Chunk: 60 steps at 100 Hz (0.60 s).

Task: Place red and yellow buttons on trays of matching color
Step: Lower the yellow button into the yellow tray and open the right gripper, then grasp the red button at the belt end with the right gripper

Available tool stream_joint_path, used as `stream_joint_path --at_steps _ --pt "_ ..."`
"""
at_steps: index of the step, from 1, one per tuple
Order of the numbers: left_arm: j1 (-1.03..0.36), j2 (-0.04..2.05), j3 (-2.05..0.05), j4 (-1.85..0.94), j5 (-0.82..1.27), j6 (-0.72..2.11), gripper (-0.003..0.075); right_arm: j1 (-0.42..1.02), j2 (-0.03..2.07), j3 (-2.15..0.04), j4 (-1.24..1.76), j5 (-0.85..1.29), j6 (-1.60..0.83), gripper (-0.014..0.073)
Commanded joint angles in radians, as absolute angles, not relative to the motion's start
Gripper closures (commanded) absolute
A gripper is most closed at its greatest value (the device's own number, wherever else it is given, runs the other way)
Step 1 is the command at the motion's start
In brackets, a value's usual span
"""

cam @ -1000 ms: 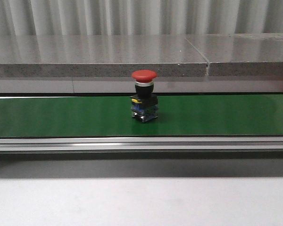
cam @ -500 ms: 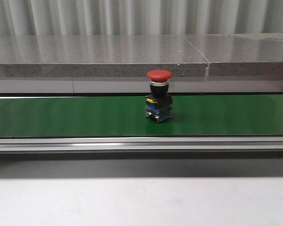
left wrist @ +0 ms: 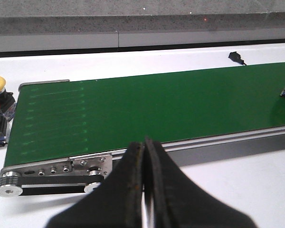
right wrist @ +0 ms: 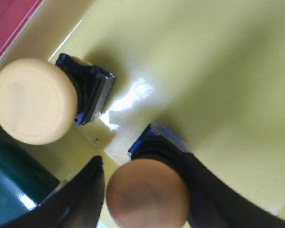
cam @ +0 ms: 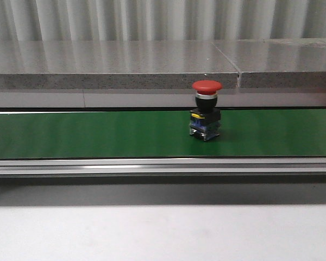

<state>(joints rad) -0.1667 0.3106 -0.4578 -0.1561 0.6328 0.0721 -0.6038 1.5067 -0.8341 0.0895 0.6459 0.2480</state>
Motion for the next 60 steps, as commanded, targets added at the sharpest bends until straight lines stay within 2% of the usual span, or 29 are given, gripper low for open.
stream_joint_path --at_steps 1,7,33,60 --pt "-0.176 0.320 -0.485 -0.173 0.564 0.072 0.0741 -0.609 1.478 -0.856 0.093 0.612 0.238 0.0101" --pt "-0.176 0.320 -0.485 -0.173 0.564 0.072 0.0741 -0.609 1.473 -0.856 0.088 0.613 0.238 0.0073" --pt "-0.176 0.320 -0.485 -0.173 0.564 0.072 0.0741 -0.605 1.336 -0.857 0.027 0.654 0.238 0.0074" --pt "-0.176 0.320 -0.485 -0.173 0.564 0.072 0.0741 -0.503 1.181 -0.865 0.022 0.776 0.172 0.0074"
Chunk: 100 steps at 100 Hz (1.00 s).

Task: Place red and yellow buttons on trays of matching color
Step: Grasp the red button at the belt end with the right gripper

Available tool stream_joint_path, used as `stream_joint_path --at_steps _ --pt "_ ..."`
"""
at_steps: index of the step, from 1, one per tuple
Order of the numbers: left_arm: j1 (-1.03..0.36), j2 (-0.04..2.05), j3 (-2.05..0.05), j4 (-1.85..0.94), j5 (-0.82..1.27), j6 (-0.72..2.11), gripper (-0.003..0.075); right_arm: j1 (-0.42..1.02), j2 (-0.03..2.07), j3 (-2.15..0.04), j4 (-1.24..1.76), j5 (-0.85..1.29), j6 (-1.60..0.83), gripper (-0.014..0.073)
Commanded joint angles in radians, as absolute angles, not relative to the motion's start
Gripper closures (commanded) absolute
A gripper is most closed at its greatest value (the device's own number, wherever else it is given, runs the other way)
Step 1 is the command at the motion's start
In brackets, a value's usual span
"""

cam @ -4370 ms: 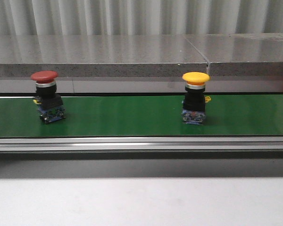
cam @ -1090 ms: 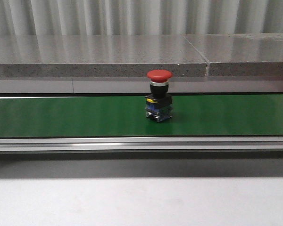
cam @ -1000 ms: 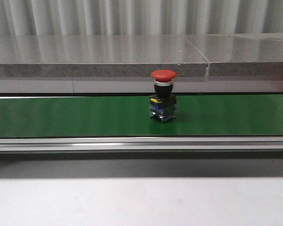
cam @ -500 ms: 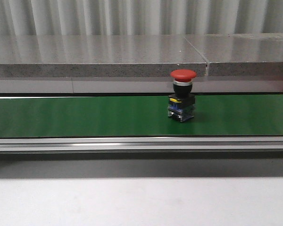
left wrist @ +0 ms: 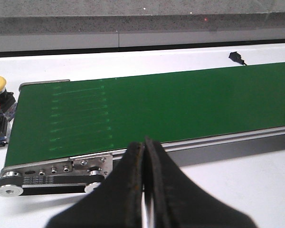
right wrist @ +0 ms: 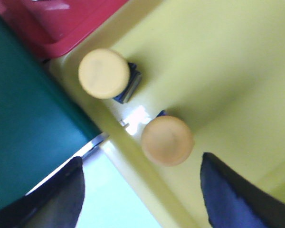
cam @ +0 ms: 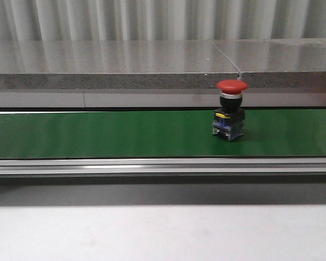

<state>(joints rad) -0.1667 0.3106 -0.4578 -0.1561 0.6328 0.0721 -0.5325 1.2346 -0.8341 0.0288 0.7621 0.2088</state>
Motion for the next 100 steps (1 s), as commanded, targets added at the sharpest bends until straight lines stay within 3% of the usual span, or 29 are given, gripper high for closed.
stream_joint_path --at_steps 1,53,100 --pt "-0.176 0.320 -0.485 -0.173 0.564 0.072 0.0741 -0.500 1.180 -0.866 0.022 0.786 0.170 0.0074" --pt "-0.176 0.320 -0.485 -0.173 0.564 0.072 0.0741 -0.140 1.206 -1.057 0.110 1.073 -0.130 0.0074" --pt "-0.176 0.320 -0.485 -0.173 0.564 0.072 0.0741 0.038 1.408 -1.180 0.224 1.046 -0.411 0.0074"
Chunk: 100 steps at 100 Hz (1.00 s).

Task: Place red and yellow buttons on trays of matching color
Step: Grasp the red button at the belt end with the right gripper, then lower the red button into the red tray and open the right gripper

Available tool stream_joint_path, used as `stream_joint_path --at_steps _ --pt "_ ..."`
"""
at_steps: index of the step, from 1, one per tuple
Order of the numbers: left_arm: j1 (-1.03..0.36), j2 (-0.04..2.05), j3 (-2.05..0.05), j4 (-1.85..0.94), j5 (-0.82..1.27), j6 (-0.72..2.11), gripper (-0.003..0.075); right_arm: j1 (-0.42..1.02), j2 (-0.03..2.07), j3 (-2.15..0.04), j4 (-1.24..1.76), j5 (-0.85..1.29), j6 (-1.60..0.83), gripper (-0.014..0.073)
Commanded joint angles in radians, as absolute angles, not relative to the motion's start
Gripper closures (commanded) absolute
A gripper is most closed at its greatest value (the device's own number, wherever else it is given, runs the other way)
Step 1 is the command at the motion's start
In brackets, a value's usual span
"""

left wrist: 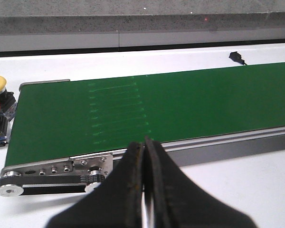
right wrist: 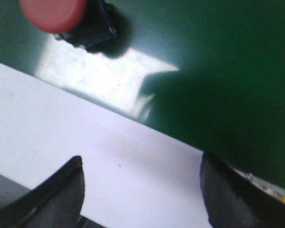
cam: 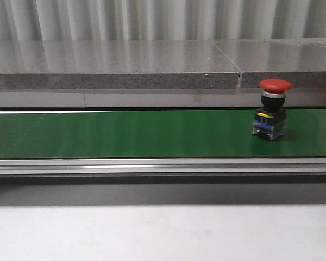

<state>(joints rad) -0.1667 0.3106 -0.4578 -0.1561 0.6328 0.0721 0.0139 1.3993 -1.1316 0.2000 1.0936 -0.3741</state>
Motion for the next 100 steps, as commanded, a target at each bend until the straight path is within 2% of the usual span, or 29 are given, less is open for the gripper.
stream_joint_path --at_steps 1,60,69,88,100 --pt "-0.176 0.320 -0.485 -0.173 0.564 0.072 0.0741 0.040 1.412 -1.184 0.224 1.042 -0.411 0.0074" --pt "-0.176 0.320 -0.485 -0.173 0.564 0.072 0.0741 0.092 1.555 -1.243 0.247 0.860 -0.463 0.0084" --pt "-0.176 0.320 -0.485 -0.173 0.564 0.072 0.0741 0.092 1.555 -1.243 0.247 0.842 -0.463 0.0144" --pt "-0.176 0.320 -0.485 -0.173 0.564 0.072 0.0741 0.092 1.552 -1.243 0.247 0.841 -0.463 0.0334" --pt "-0.176 0.320 -0.485 -0.173 0.564 0.072 0.0741 0.089 1.542 -1.243 0.247 0.831 -0.453 0.0387"
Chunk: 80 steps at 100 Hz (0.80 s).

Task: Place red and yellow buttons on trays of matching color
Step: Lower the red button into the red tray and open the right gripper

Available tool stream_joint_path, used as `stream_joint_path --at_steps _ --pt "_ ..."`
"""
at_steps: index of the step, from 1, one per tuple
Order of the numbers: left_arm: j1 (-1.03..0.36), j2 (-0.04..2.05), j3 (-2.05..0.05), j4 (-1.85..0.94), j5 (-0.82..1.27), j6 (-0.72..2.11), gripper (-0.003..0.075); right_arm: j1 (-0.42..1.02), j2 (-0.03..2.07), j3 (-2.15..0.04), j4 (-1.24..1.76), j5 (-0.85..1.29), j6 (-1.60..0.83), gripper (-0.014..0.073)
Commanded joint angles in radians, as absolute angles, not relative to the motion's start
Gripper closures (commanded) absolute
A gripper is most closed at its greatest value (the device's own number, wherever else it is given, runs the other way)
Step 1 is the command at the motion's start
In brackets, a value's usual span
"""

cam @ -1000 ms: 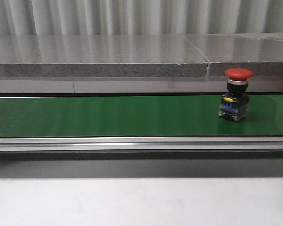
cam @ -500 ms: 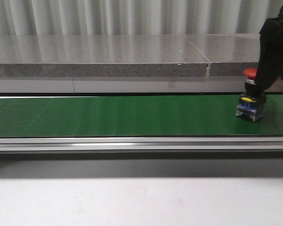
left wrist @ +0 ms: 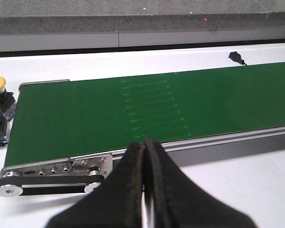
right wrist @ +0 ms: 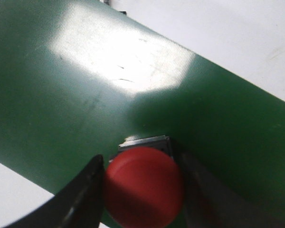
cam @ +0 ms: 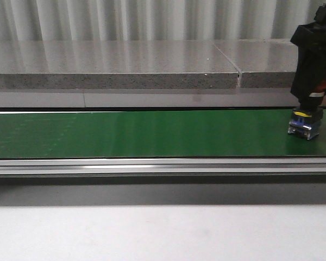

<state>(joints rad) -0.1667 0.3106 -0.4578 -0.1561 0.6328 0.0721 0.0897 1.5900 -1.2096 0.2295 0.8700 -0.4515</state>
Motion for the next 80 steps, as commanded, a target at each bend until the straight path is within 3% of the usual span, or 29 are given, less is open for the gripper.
stream_joint_path --at_steps 1,48,80 --pt "-0.176 0.320 -0.485 -0.173 0.564 0.072 0.0741 0.089 1.539 -1.243 0.247 0.829 -0.449 0.0390" --pt "-0.176 0.320 -0.485 -0.173 0.564 0.072 0.0741 -0.168 1.448 -1.243 0.062 0.782 0.000 0.0391" --pt "-0.176 0.320 -0.485 -0.173 0.564 0.072 0.0741 -0.349 1.455 -1.243 0.046 0.679 0.041 0.0391"
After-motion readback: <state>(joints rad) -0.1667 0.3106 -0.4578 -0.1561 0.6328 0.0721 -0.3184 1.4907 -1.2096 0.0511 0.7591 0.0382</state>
